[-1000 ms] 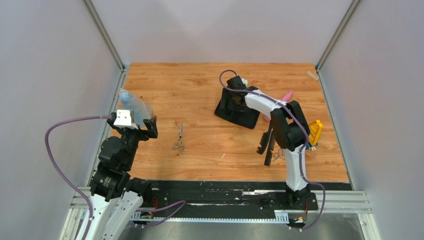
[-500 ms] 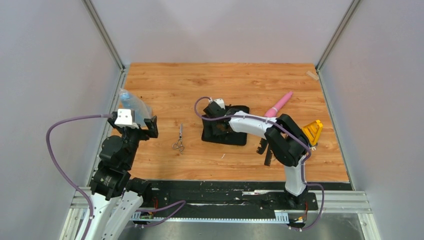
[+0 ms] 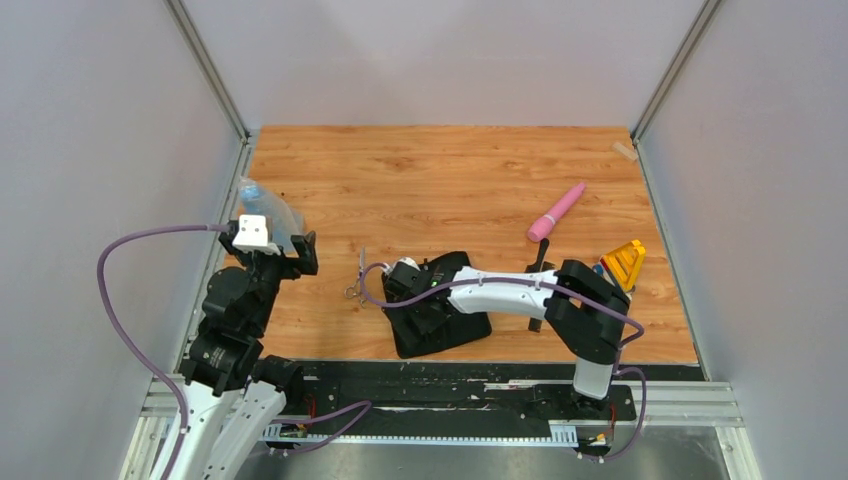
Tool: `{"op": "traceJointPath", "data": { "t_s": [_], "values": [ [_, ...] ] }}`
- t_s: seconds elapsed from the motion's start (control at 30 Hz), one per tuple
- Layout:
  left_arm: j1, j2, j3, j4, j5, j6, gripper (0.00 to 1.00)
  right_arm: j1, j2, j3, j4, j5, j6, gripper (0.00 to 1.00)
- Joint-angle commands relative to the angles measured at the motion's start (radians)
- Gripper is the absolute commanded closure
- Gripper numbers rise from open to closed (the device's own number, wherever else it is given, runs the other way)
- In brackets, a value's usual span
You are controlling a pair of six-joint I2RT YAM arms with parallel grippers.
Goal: Sort the hair-cutting tools
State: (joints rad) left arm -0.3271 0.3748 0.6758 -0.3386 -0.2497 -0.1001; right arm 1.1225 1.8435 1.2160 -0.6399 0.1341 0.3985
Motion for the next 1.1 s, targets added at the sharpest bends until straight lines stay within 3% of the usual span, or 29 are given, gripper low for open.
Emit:
{"op": "traceJointPath", "data": {
  "t_s": [0.0,0.3,0.57,0.8,1.07],
  "values": [
    [-0.006,0.02,0.018,0.021,-0.009,0.009,0.0,0.012,-0.13,0.023,-0.117,-0.018,0.003,0.0],
    [-0.006,0.055,0.035,-0.005,-0.012,-0.004,0.0,-0.117,-0.328,0.064,-0.243,0.211,0.232,0.0],
    [-0.006,0.144,0.072,-0.058,-0.028,-0.054,0.0,-0.417,-0.492,-0.097,-0.275,0.072,0.392,0.0],
    [-0.006,0.387,0.167,-0.244,-0.043,-0.201,0.0,-0.558,-0.565,-0.162,-0.264,0.003,0.378,0.0],
    [-0.006,0.771,0.248,-0.454,0.036,-0.385,0.04,-0.579,-0.555,-0.182,-0.229,-0.016,0.35,0.0]
  ]
}}
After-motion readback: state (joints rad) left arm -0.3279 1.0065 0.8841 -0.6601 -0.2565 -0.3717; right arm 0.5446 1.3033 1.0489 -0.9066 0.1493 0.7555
